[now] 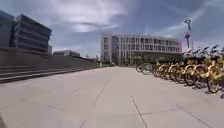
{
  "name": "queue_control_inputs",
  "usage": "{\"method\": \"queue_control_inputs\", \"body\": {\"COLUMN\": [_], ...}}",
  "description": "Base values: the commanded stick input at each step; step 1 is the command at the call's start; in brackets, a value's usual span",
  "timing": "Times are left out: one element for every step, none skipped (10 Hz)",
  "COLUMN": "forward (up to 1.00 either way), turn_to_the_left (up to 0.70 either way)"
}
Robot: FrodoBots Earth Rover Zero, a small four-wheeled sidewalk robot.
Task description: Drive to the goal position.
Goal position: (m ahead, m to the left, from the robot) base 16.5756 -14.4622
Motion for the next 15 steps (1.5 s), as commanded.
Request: {"method": "queue_control_inputs", "body": {"forward": [0.60, 0.60, 0.60, 0.60, 0.60, 0.60, 0.60, 0.60, 0.60, 0.60, 0.60, 0.60, 0.60, 0.60, 0.60], "turn_to_the_left": [-0.11, 0.00, 0.00, 0.00, 0.00, 0.00, 0.00, 0.00, 0.00, 0.00, 0.00, 0.00, 0.00, 0.00, 0.00]}}
